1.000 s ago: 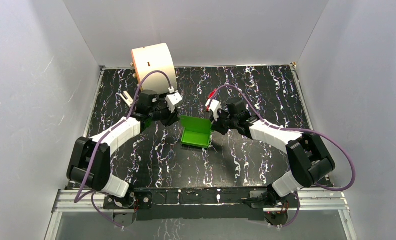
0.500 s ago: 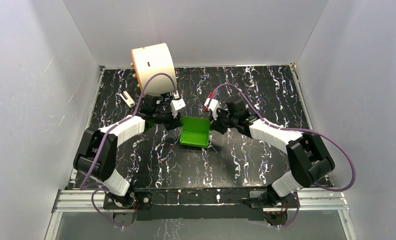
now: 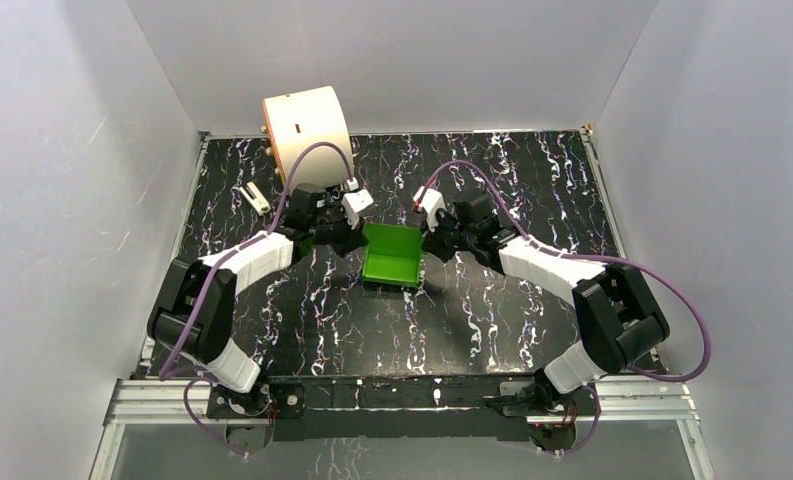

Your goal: Fold the paper box

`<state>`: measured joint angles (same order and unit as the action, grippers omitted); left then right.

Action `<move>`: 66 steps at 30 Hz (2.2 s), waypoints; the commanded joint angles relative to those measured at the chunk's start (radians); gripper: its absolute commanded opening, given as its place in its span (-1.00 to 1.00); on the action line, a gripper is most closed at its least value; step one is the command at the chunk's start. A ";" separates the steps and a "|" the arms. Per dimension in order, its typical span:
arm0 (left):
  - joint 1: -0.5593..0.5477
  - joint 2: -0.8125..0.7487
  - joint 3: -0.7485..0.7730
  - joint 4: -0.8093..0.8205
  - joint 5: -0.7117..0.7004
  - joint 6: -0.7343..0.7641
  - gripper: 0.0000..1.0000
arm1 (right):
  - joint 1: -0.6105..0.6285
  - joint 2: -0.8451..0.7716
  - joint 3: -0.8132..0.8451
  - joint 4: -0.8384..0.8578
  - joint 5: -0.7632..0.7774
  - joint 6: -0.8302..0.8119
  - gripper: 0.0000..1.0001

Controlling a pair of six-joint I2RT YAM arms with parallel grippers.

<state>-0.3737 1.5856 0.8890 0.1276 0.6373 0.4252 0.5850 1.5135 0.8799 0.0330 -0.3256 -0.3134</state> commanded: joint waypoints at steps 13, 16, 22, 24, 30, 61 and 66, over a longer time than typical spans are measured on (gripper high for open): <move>-0.218 -0.087 -0.045 0.242 -0.772 -0.579 -1.00 | 0.086 0.038 0.031 0.136 0.444 0.419 -1.00; -0.236 -0.074 -0.059 0.266 -0.827 -0.701 -1.00 | 0.101 0.047 0.033 0.146 0.501 0.491 -1.00; -0.310 -0.015 -0.035 0.269 -0.971 -0.817 -1.00 | 0.138 0.083 0.074 0.119 0.622 0.610 -1.00; -0.330 0.016 -0.011 0.246 -1.015 -0.854 -1.00 | 0.149 0.099 0.085 0.106 0.674 0.655 -1.00; -0.369 0.059 0.008 0.206 -1.138 -0.973 -0.94 | 0.173 0.125 0.100 0.086 0.803 0.791 -1.00; -0.469 0.105 0.001 0.094 -1.375 -1.251 -0.81 | 0.297 0.147 0.002 0.134 1.095 0.997 -0.94; -0.470 0.062 -0.063 0.116 -1.373 -1.254 -0.79 | 0.302 0.103 -0.089 0.227 1.083 0.971 -0.93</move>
<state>-0.8383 1.7031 0.8803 0.2554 -0.6991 -0.7780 0.8787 1.6608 0.8627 0.1898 0.7456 0.6216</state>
